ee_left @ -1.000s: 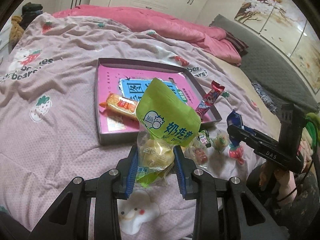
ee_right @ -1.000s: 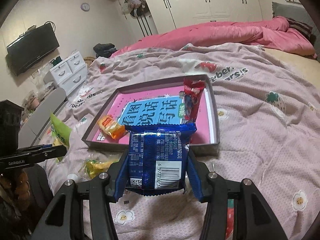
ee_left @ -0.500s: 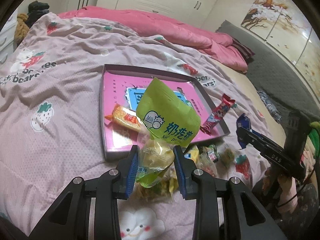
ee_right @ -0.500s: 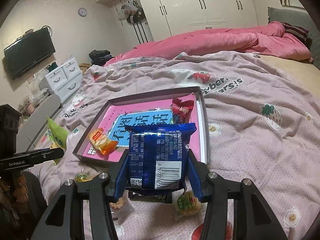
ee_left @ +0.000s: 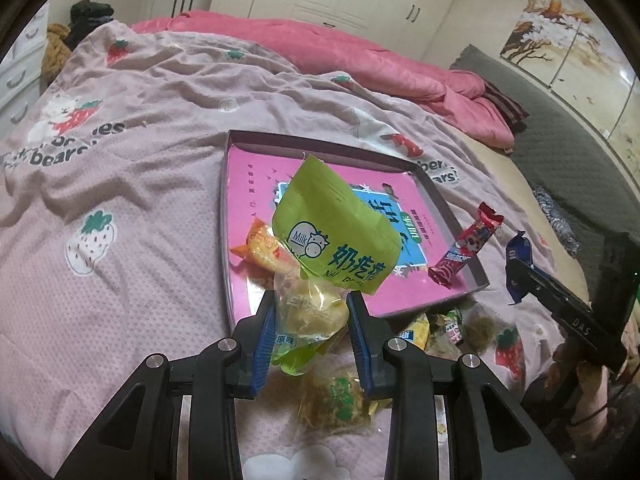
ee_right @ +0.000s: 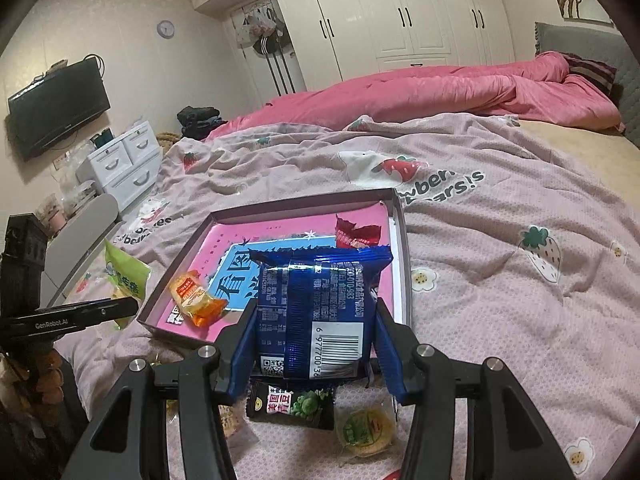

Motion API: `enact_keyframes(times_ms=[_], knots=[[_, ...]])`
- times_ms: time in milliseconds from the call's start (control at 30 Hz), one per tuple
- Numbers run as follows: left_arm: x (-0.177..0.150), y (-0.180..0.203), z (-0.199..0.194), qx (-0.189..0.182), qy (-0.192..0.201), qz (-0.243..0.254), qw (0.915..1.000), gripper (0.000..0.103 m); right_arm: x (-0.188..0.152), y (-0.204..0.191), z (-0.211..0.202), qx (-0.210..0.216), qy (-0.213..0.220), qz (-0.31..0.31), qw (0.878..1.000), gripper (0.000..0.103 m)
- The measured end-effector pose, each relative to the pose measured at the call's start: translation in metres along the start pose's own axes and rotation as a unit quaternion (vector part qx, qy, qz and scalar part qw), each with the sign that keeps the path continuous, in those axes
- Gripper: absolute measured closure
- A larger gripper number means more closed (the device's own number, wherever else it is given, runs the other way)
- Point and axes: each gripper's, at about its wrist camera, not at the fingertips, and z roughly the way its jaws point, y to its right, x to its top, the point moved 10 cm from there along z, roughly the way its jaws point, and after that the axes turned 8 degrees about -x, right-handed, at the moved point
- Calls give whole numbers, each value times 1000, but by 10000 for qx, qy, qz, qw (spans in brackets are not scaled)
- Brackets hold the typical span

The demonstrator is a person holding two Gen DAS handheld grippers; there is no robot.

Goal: Organize snacks

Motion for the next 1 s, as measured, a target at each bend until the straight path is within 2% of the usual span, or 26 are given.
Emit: enact_keyframes(times_ms=[567,1000], knots=[[0,-9,13,150,-76,-10,9999,67,8,5,32,-150,-118,-58,9998,50],[-1,-10,20,183,-126,-26,9997,67,5,17,67,-204,-422,46,9989,50]])
